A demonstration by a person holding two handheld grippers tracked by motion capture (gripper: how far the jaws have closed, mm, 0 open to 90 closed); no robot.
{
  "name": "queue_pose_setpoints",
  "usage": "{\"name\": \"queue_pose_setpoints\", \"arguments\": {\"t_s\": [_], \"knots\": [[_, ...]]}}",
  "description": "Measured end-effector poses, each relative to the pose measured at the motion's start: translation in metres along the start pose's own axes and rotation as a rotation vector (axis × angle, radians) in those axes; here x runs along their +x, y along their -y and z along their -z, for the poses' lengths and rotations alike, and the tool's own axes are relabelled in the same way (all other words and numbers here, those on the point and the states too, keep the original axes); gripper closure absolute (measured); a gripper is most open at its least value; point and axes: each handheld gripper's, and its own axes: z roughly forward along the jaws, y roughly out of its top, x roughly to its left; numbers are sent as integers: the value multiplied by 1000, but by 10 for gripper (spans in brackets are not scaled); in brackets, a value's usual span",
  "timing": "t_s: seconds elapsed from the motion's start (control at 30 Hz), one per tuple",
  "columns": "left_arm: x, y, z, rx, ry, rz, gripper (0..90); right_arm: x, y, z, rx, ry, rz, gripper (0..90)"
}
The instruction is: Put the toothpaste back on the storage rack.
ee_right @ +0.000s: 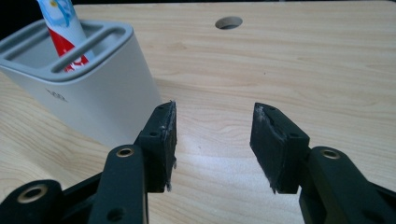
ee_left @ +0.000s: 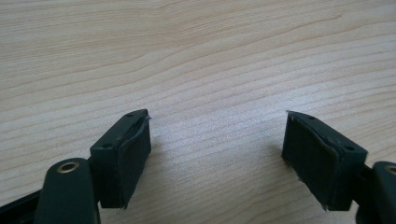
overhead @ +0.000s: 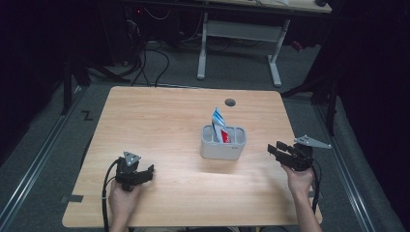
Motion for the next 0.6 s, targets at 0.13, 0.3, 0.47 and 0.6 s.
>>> {"name": "queue_pose_setpoints", "arguments": {"t_s": [0.13, 0.3, 0.47, 0.6], "knots": [[0, 0, 0, 0, 0, 2, 242, 4, 4, -2, 18, -1, 2, 509], [0, 0, 0, -1, -1, 2, 241, 10, 9, -11, 54, 4, 9, 516], [0, 0, -1, -1, -1, 2, 241, 14, 12, -16, 75, 1, 21, 514], [0, -1, -1, -1, -1, 2, 241, 14, 13, -18, 81, 7, 18, 509]]}}
